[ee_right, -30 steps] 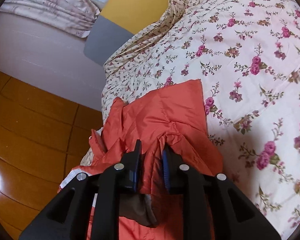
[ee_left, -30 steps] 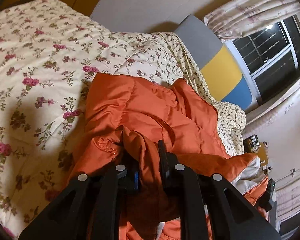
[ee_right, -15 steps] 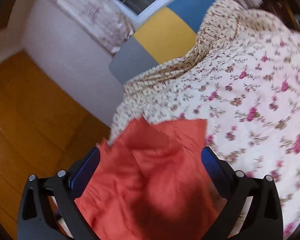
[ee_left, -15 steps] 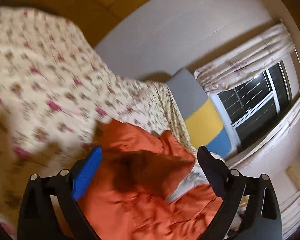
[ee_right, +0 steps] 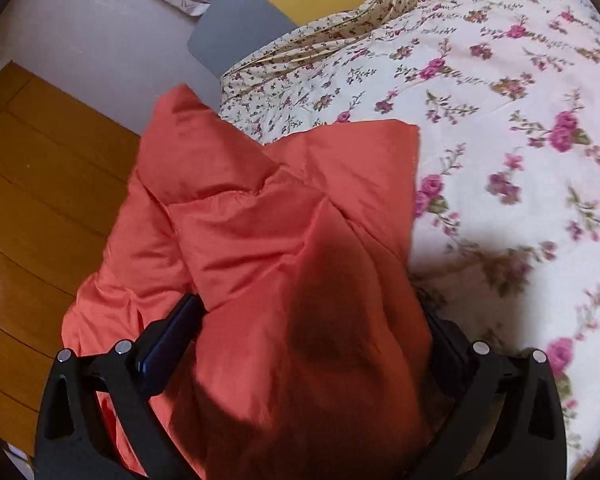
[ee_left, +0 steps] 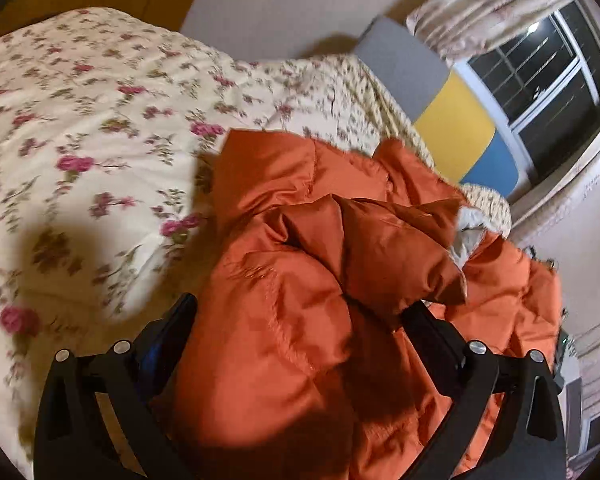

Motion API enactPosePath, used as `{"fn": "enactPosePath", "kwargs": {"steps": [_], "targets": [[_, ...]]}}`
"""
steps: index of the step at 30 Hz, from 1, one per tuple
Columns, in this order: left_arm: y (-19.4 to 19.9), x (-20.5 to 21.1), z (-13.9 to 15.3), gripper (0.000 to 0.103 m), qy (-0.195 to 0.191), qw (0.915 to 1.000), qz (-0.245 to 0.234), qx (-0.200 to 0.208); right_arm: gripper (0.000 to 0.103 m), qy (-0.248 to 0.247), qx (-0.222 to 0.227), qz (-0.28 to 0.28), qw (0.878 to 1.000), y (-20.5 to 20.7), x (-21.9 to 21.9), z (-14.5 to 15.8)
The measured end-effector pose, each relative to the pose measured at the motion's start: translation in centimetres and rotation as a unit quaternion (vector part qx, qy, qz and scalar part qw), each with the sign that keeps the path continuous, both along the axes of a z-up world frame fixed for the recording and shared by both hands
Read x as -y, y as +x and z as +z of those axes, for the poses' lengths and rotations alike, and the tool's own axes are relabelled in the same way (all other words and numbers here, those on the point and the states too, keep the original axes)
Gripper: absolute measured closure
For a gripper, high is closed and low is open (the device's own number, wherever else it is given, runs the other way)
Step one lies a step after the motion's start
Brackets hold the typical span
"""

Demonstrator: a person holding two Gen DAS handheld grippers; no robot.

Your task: Fold large clothes

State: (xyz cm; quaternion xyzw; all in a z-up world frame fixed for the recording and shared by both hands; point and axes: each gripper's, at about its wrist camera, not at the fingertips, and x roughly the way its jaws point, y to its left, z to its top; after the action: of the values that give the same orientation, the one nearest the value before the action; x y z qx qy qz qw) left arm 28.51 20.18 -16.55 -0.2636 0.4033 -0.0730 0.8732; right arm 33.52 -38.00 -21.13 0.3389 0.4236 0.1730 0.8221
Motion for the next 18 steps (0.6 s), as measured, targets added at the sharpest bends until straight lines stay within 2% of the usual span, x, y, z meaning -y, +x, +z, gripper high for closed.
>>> {"fn": "enactPosePath", "kwargs": {"steps": [3,5,9,12,13,18], "targets": [[0.4,0.6,-1.1,0.003,0.013,0.9998,-0.013,-0.004,0.014,-0.020,0.006,0.008,1.000,0.3,-0.9,0.0],[0.1,1.0,-1.4,0.003,0.021,0.9996,-0.019,0.003,0.030,-0.026,0.012,0.013,1.000,0.1,-1.1,-0.2],[-0.4,1.5,-1.4,0.011,0.021,0.9987,-0.045,0.008,0.051,0.014,0.013,0.022,1.000,-0.5,-0.7,-0.5],[-1.2,2.2,-1.4,0.016,0.028,0.9973,-0.068,0.008,0.060,0.029,0.018,0.030,0.999,-1.1,-0.7,-0.4],[-1.5,2.5,-1.4,0.019,0.029,0.9966,-0.077,0.008,0.061,0.034,0.021,0.032,0.999,-1.5,-0.7,-0.3],[-3.6,4.4,-1.2,0.019,0.031,0.9944,-0.100,0.010,0.062,0.041,0.022,0.039,0.998,-4.3,-0.7,0.2]]}}
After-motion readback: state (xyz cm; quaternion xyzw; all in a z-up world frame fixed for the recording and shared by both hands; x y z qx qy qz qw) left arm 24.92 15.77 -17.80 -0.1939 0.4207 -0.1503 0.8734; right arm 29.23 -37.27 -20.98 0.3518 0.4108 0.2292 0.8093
